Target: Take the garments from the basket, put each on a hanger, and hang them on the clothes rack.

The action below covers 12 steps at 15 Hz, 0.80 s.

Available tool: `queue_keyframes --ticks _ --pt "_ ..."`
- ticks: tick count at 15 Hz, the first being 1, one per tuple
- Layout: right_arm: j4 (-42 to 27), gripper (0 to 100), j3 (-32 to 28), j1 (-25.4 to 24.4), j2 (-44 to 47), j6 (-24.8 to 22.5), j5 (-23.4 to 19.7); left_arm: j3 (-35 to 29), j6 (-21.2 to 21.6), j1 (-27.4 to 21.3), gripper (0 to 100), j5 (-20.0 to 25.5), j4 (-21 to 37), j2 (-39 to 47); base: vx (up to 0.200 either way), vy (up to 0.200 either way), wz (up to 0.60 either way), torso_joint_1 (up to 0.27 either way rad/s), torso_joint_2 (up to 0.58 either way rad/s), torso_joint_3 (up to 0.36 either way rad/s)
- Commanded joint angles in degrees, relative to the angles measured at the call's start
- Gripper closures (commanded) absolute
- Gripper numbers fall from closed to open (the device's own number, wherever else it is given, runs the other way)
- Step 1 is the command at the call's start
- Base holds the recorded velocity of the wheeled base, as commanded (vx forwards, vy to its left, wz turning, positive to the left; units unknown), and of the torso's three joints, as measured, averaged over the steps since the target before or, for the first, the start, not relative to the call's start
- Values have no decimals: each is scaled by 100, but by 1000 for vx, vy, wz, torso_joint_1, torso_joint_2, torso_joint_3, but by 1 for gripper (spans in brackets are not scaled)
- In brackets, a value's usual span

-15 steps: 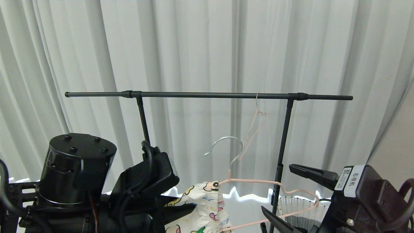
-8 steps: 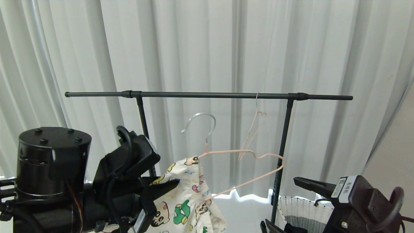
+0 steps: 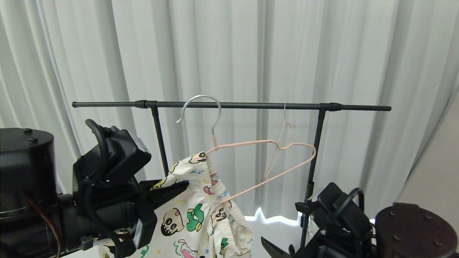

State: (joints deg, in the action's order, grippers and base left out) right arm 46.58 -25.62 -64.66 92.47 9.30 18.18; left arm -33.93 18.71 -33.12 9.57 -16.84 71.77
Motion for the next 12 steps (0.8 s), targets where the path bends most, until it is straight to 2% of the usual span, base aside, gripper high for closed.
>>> queue_keyframes --ticks 1,5,12 --pt "-17 0 -391 -12 694 195 -7 -44 1 -10 100 10 -4 -101 0 0 0 0 0 0" --pt "0 0 -566 -135 1063 353 -16 -53 1 -221 100 10 -4 -101 0 0 0 0 0 0" --pt "-9 0 -575 94 1195 397 2 -114 -8 -414 100 19 -13 -93 0 0 0 0 0 0"
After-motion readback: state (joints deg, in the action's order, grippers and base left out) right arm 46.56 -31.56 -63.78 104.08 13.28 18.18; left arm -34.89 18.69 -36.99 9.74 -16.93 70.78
